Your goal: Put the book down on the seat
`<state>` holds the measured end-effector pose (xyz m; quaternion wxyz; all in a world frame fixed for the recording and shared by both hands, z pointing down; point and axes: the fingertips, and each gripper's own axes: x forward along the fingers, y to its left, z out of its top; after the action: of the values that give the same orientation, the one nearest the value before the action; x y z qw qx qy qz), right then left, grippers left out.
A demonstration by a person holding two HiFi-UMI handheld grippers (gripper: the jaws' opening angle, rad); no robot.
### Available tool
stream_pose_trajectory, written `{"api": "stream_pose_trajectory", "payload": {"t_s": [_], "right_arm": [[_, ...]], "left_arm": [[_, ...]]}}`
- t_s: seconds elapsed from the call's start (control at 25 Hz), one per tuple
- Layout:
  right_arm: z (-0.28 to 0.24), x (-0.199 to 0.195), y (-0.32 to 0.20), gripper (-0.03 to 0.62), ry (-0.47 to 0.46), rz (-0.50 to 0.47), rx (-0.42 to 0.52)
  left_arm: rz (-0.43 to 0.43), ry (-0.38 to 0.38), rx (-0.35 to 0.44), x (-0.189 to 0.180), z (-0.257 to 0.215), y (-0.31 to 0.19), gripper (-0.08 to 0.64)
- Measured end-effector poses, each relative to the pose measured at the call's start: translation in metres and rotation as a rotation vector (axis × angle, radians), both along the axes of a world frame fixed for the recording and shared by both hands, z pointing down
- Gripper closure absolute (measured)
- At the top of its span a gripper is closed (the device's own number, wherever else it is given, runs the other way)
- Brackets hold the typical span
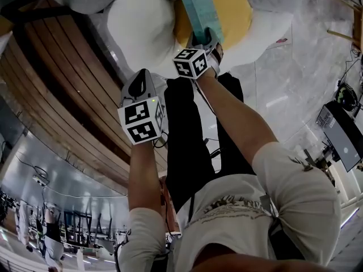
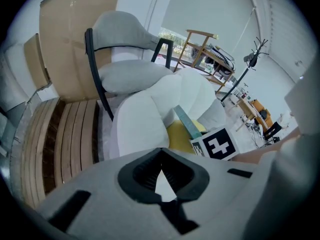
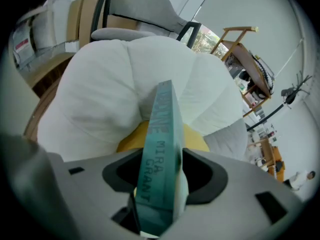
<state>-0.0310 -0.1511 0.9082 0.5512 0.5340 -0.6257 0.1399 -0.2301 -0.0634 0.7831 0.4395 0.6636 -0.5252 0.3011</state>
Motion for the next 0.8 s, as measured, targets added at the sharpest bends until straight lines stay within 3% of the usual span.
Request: {"api": "stream_pose_trajectory", "payload": {"t_s": [0.08, 0.28, 0.4, 0.44, 0.52, 0.8], "right_arm": [[0.005, -0.013, 0.006, 0.354, -0.075, -0.015, -0.048], [0.005, -0.041, 0.023, 0.347, -0.312, -0.027, -0.13], [-0.005, -0.041, 0.026, 0.348, -0.394, 0.001, -0.149], [-0.011, -0.038, 0.026, 0.383, -0.399, 0.011, -0.154], [-0.027, -0.032, 0.027, 0.551, -0.404, 0.021, -0.154], [-0.106, -0.02, 0.02, 0.565, -0.589, -0.021, -0.075]], "left_arm": [[-0.013, -0.002, -0.008, -0.003, 0.003, 0.0, 0.54], [-0.017, 0.009, 0.01, 0.007, -0.003, -0.013, 0.54], [-0.004, 0.009, 0.031, 0.014, -0.009, -0.022, 0.54], [-0.002, 0.006, 0.036, 0.016, -0.01, -0.024, 0.54], [-0.002, 0.001, 0.041, 0.019, -0.014, -0.024, 0.54], [-0.003, -0.031, 0.101, 0.041, -0.044, -0.038, 0.54]]}}
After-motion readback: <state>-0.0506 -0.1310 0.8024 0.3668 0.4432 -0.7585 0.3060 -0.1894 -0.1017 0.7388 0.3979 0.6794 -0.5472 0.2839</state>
